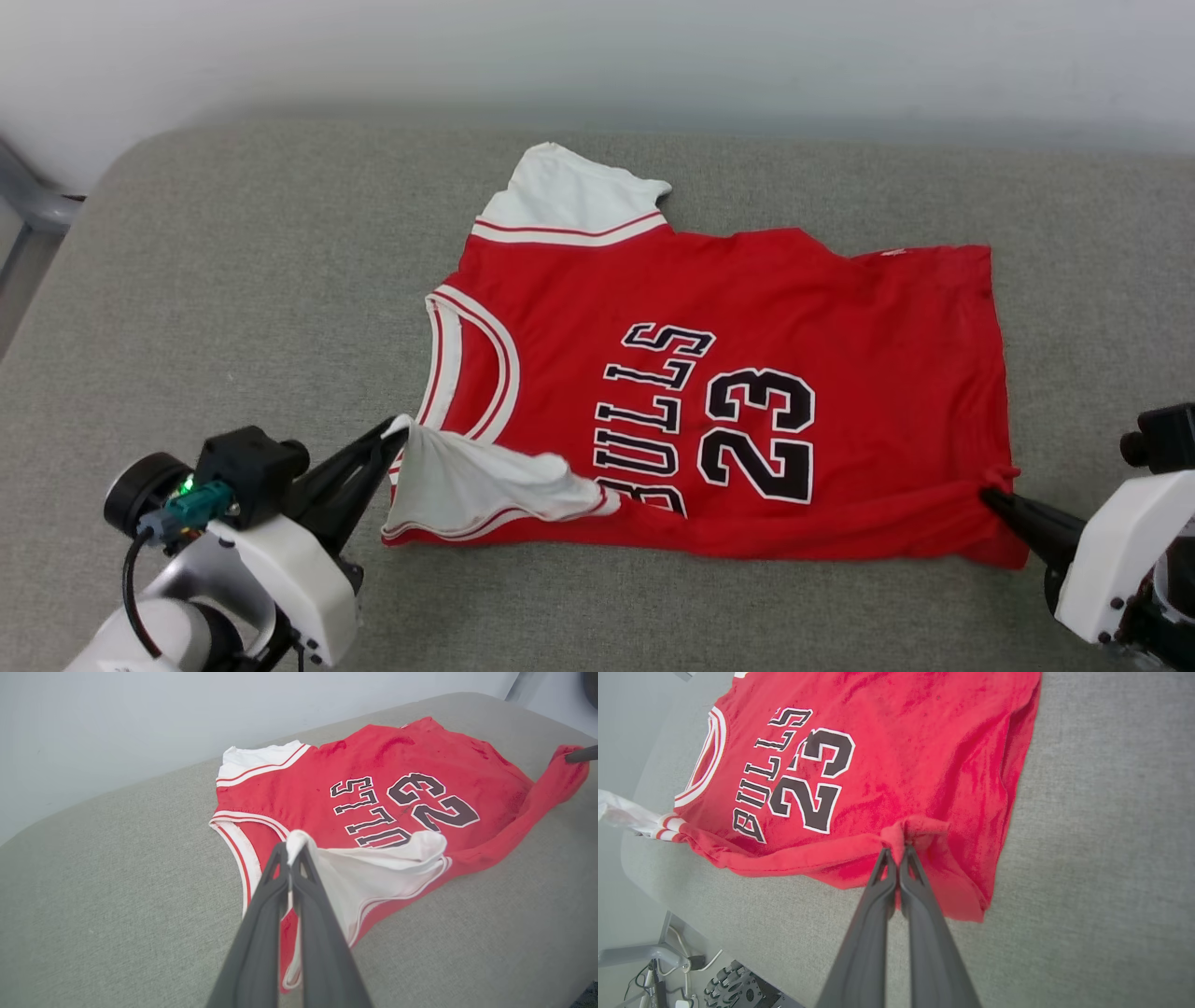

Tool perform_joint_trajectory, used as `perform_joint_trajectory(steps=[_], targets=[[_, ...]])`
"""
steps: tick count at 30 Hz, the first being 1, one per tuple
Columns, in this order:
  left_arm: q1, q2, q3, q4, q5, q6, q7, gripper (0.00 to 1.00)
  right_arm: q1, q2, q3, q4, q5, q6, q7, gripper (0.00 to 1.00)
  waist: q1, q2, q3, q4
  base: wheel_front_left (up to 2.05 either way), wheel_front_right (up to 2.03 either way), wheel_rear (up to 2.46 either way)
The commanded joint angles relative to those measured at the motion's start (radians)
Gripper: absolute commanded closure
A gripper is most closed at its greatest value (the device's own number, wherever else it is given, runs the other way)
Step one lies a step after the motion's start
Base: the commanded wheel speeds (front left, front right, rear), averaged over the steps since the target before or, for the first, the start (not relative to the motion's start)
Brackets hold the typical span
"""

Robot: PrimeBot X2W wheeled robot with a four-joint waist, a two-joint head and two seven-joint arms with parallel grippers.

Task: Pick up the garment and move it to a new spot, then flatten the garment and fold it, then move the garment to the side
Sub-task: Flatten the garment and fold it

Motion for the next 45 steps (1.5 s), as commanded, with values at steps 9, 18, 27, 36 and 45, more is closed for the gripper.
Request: perform_joint_trajectory(steps=[9,18,27,36,45], targets=[[-0.211,-0.042,-0.032,0.172,0.014,-0.044,-0.006,1.0,-0.155,0.005,0.008,0.091,-0.067,-0.001,-0.002,1.0,-0.0002,-0.0001,0.11,-0.015,0.0,0.0,0.0],[-0.332,-0.082,-0.099,0.347,0.023,-0.061,-0.008,1.0,-0.219,0.002,0.044,0.171,-0.09,-0.001,-0.021,1.0,-0.0002,-0.0001,0.152,-0.024,0.0,0.0,0.0],[-0.391,-0.162,-0.123,0.524,0.053,-0.032,-0.075,0.0,-0.255,0.004,0.076,0.254,-0.135,-0.001,-0.102,0.0,-0.0002,-0.0001,0.132,-0.024,0.0,0.0,0.0],[-0.324,-0.224,-0.06,0.551,-0.003,0.046,-0.189,0.0,-0.198,-0.021,0.118,0.23,-0.18,-0.001,-0.205,0.0,-0.0002,-0.0001,0.023,-0.023,0.0,0.0,0.0],[-0.132,-0.209,-0.014,0.394,-0.061,0.158,-0.188,0.0,-0.078,-0.022,0.093,0.133,-0.309,-0.001,-0.207,0.0,-0.0002,-0.0001,-0.034,-0.027,0.0,0.0,0.0]])
